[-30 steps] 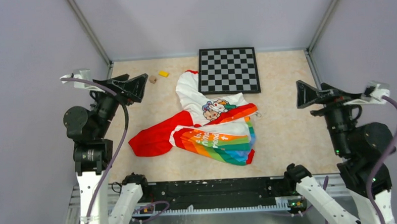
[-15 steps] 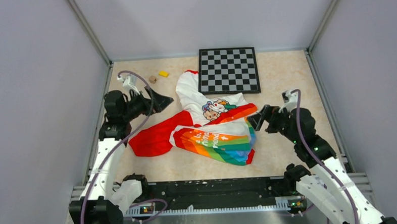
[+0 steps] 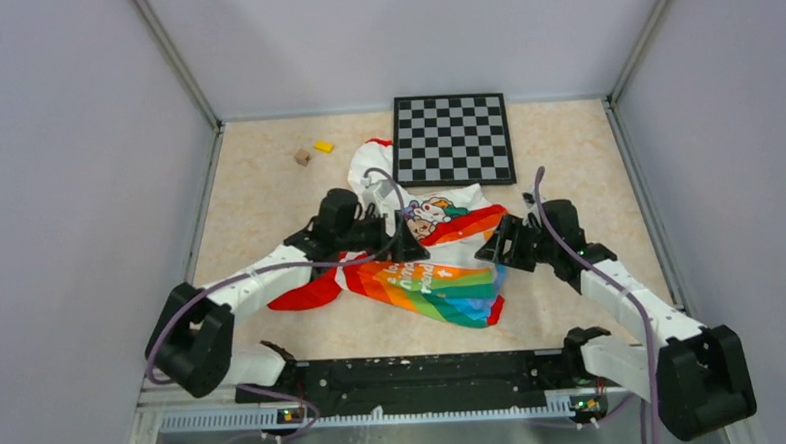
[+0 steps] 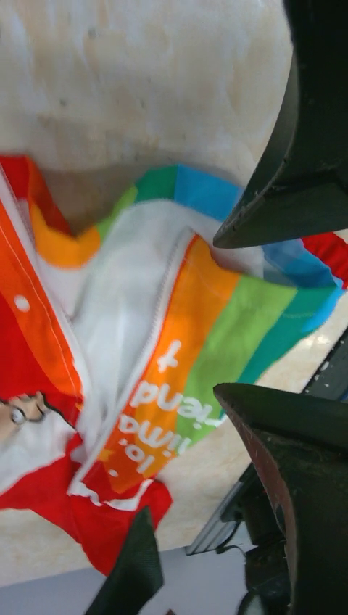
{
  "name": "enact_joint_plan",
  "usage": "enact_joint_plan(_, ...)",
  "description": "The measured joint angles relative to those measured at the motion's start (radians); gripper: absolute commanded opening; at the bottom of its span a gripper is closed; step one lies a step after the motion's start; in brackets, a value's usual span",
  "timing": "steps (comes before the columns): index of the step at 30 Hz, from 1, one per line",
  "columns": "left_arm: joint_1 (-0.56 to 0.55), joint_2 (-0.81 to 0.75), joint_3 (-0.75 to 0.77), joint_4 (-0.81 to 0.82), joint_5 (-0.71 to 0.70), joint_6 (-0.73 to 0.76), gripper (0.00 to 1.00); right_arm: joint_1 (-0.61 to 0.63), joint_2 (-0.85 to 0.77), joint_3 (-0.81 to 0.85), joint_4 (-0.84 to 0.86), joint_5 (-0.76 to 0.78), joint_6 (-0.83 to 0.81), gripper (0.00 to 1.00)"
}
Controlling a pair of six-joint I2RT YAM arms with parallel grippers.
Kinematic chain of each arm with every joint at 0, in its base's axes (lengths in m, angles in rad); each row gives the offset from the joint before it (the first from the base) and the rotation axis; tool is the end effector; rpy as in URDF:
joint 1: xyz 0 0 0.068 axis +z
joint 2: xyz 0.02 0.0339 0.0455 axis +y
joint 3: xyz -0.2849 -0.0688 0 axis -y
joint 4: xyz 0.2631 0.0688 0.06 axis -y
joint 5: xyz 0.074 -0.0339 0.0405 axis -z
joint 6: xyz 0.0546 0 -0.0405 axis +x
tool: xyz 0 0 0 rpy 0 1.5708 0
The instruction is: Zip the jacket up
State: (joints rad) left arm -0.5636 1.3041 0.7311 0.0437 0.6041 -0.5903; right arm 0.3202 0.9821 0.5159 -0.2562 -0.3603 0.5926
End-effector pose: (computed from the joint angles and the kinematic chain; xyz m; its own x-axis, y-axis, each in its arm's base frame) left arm 0.2380 -0.1871 0.2360 -0.8300 -0.0173 -0.5574 0.4720 0.5105 -0.7187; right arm 0.2005 0.0868 0.2031 -0.8253 0.2770 -0.4921 -0.1021 0.7840 0.6124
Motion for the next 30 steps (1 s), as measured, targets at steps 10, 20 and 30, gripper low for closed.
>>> enact_joint_plan(10, -0.14, 0.317, 0.16, 0.132, -0.026, -0.017, 0.91, -0.192, 0.225, -0.037, 0.214, -0.171, 0.011, 0.48)
enact_joint_plan(20, -0.214, 0.458, 0.169, 0.228, -0.03, -0.066, 0.78, -0.078, 0.154, -0.143, 0.222, -0.246, 0.002, 0.28)
enact_joint_plan(30, -0.229, 0.456, 0.161, 0.211, -0.103, -0.062, 0.79, 0.033, 0.06, -0.215, 0.097, -0.225, 0.026, 0.44)
